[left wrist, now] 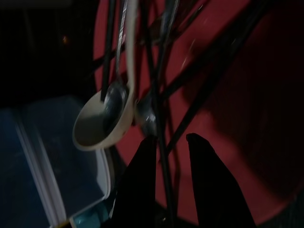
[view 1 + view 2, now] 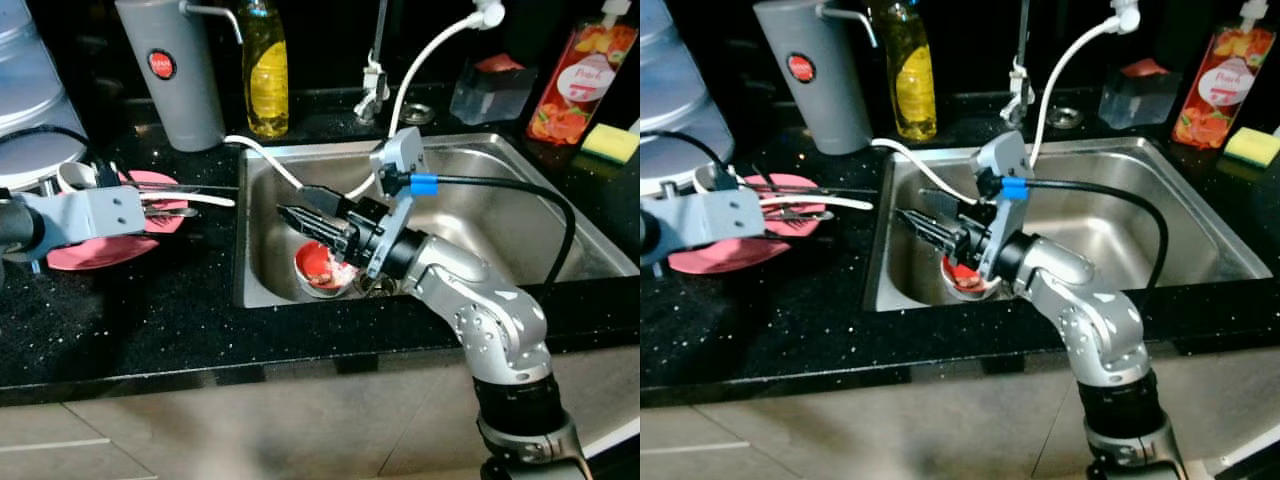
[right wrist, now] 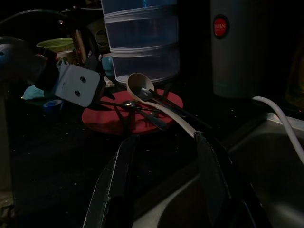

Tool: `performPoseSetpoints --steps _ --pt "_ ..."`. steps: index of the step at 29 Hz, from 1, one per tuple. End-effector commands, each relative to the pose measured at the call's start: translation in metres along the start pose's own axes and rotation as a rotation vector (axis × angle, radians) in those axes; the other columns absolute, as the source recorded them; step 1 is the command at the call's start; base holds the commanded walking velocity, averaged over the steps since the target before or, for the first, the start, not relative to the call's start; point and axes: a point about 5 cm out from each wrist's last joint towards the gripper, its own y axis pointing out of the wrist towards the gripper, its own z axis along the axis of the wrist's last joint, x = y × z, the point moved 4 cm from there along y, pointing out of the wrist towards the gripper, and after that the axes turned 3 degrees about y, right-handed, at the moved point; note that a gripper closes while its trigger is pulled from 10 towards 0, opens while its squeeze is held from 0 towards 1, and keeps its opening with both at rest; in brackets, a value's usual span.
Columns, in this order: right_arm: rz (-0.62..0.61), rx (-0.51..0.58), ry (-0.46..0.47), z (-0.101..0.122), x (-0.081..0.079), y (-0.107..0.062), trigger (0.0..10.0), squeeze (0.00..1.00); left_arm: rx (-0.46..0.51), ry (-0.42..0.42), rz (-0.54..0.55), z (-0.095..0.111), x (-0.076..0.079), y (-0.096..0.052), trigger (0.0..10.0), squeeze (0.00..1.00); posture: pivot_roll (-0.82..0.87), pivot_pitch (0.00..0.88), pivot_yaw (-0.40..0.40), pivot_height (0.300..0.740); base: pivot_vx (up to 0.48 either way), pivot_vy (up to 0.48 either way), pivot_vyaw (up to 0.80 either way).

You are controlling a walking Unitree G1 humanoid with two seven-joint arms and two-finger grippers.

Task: Kitchen organization

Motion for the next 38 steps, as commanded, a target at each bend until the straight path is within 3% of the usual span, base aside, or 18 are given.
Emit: performPoseSetpoints --steps 1,10,13,17,22,29,38 --pt "-0.016 0.007 0.0 0.002 0.003 -0.001 10.0 0.0 0.022 0.012 -0.012 0.008 0.004 0.01 10.0 0.0 0.09 0.01 0.027 0.74 0.0 0.0 0.0" --pt "-0.037 0.009 -0.004 0.003 0.005 -0.005 10.0 0.0 0.059 0.025 -0.041 0.018 0.006 0.016 10.0 0.0 0.07 0.011 0.039 0.74 0.0 0.0 0.0" --pt "-0.043 0.009 -0.005 0.003 0.006 -0.005 10.0 0.0 0.067 0.038 -0.011 0.021 -0.002 0.012 10.0 0.0 0.06 0.012 0.04 0.74 0.0 0.0 0.0" --pt "-0.047 0.01 -0.005 0.003 0.006 -0.006 10.0 0.0 0.09 0.057 0.009 0.026 -0.011 -0.004 10.0 0.0 0.06 0.013 0.042 0.74 0.0 0.0 0.0" --pt "-0.048 0.009 0.0 0.003 0.007 -0.006 10.0 0.0 0.099 0.052 -0.04 0.024 0.001 -0.01 10.0 0.0 0.07 0.015 0.035 0.74 0.0 0.0 0.0" --pt "-0.036 0.007 0.002 0.002 0.006 -0.003 10.0 0.0 0.075 0.014 -0.076 0.017 0.018 0.011 10.0 0.0 0.07 0.013 0.022 0.74 0.0 0.0 0.0" --pt "-0.041 0.004 -0.007 0.003 0.007 -0.004 10.0 0.0 0.073 -0.012 -0.015 0.023 0.012 0.036 10.0 0.0 0.06 0.005 0.026 0.74 0.0 0.0 0.0"
